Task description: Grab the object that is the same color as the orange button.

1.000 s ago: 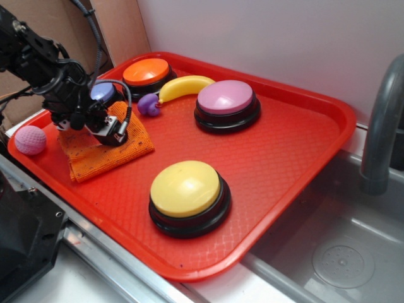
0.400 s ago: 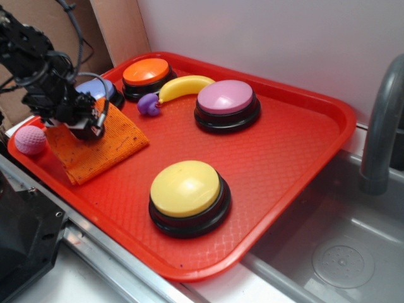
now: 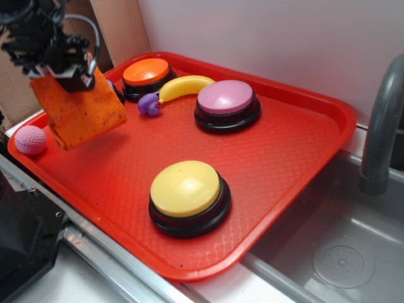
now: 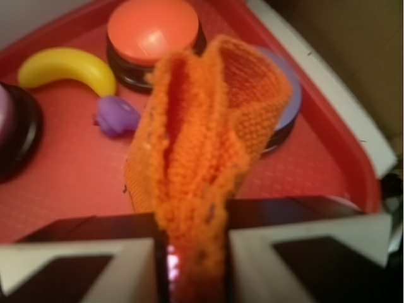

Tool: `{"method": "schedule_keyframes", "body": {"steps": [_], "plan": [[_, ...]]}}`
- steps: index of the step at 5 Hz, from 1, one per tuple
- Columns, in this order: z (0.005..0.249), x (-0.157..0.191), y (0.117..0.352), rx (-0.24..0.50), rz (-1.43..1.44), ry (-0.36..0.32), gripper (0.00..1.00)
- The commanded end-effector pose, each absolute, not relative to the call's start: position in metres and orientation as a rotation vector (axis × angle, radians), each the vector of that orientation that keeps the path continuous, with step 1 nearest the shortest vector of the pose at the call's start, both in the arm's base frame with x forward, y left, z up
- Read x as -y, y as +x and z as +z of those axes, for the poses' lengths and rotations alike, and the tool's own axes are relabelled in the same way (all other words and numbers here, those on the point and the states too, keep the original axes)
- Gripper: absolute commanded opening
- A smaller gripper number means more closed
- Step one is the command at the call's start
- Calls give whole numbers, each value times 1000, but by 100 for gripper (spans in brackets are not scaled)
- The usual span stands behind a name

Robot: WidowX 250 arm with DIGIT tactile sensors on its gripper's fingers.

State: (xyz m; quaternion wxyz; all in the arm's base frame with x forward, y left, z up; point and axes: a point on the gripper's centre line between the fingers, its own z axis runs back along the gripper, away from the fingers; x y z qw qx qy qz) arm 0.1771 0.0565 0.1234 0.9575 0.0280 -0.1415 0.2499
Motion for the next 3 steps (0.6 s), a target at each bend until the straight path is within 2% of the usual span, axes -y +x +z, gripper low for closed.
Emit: {"method": "schedule_keyframes", "body": {"steps": [1,2,3], "plan": [[225,-3,197,298,493,60,0],[245,16,206,261,465,58,0],[235,16,208,279,482,44,0]]}}
